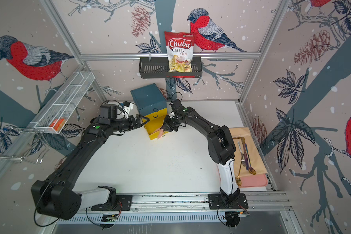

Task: Place the fruit knives into the drawer by color
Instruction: Place the fruit knife in the drawer.

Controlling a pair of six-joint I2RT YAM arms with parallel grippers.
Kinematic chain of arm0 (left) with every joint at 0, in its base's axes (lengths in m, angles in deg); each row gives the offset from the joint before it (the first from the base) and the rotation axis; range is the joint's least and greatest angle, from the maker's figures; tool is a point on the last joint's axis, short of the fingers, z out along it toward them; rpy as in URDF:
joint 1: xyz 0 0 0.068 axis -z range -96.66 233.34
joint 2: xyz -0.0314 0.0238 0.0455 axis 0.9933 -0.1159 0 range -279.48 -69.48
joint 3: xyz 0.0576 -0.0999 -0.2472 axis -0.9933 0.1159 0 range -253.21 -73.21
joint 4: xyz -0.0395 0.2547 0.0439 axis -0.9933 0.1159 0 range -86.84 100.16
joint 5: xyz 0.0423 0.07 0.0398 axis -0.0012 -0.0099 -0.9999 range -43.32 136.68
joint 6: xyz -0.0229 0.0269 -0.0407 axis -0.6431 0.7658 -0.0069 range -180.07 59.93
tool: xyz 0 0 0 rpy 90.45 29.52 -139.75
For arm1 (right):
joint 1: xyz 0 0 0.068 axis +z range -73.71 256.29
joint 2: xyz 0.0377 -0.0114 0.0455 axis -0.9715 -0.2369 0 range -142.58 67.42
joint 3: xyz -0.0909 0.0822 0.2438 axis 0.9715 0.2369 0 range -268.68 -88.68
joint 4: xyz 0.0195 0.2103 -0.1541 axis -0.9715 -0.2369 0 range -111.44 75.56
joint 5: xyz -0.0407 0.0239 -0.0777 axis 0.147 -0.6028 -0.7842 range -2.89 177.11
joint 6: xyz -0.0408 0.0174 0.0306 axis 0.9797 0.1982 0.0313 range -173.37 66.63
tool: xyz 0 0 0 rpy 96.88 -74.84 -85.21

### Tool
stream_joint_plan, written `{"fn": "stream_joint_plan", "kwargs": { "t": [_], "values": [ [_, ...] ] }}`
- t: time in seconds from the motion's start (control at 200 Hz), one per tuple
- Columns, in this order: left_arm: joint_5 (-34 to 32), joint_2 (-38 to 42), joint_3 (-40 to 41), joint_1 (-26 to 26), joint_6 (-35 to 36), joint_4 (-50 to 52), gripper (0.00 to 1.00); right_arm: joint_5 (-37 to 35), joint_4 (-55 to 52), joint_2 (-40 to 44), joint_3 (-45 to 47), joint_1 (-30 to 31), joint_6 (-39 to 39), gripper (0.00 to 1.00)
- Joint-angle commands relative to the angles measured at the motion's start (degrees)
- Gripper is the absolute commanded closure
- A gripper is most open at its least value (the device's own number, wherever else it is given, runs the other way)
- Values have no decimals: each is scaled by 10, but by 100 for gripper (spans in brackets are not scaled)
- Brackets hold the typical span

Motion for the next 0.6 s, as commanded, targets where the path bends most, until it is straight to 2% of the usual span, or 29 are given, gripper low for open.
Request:
{"fn": "stream_joint_plan", "kwargs": {
  "t": [0.0,0.135,0.215,0.255,0.33,0.435,0.495,0.595],
  "values": [
    [3,-18,-26,0,22,1,3,78,164,-12,24,-8,-141,99],
    [3,-36,-48,-1,25,4,3,92,209,-48,16,-20,-187,98],
    [3,-45,-54,-1,26,3,3,97,228,-67,3,-25,-196,93],
    [4,-49,-58,0,27,3,3,98,225,-75,-4,-27,-198,88],
    [1,-58,-68,-1,31,8,3,103,234,-87,-8,-31,-208,69],
    [-3,-70,-85,-2,32,10,3,103,253,-92,-9,-34,-220,68],
    [-6,-79,-99,-2,31,8,3,104,265,-92,-9,-34,-227,64],
    [-13,-98,-129,-2,24,4,3,101,290,-86,-5,-35,-230,64]
  ]
}}
